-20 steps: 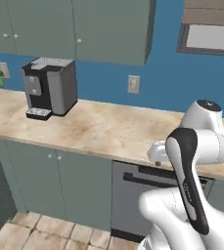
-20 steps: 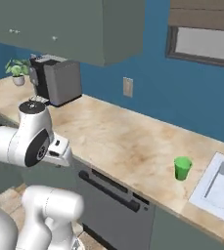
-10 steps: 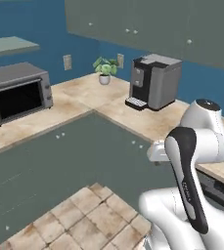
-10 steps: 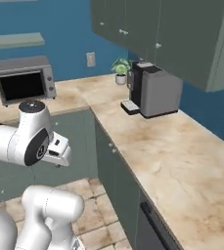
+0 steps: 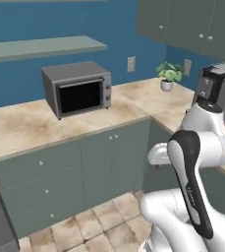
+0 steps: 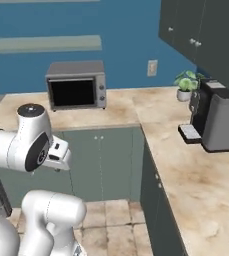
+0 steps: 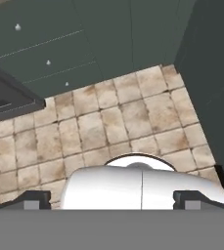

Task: Pick the cup and bowl from the counter and place them on the counter next to the sink.

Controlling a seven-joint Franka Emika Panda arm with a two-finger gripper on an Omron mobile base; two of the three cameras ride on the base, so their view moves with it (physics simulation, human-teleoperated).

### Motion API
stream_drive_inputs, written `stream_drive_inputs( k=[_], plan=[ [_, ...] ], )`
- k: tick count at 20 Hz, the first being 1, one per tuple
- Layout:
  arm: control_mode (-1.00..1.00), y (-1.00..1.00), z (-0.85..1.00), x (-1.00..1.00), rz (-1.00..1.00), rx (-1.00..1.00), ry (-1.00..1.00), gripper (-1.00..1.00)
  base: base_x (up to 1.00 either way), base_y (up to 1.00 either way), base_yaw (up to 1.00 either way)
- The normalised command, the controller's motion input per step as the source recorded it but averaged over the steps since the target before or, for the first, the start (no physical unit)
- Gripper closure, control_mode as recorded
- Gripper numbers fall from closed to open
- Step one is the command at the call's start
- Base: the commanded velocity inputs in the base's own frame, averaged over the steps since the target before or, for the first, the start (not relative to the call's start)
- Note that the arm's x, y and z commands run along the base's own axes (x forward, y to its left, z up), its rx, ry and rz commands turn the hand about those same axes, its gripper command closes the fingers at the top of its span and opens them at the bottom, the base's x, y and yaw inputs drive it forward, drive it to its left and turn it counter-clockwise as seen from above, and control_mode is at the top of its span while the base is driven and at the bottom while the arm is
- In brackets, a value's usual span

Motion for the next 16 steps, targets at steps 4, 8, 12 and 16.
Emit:
stream_drive_inputs(
  k=[4,8,12,16],
  plan=[
    [1.0,0.0,0.0,0.0,0.0,0.0,0.0,-1.0,1.0,0.68,-0.03],
    [1.0,0.0,0.0,0.0,0.0,0.0,0.0,-1.0,0.49,0.96,0.07],
    [1.0,0.0,0.0,0.0,0.0,0.0,0.0,-1.0,0.15,1.0,0.32],
    [1.0,0.0,0.0,0.0,0.0,0.0,0.0,-1.0,0.01,1.0,0.12]
  ],
)
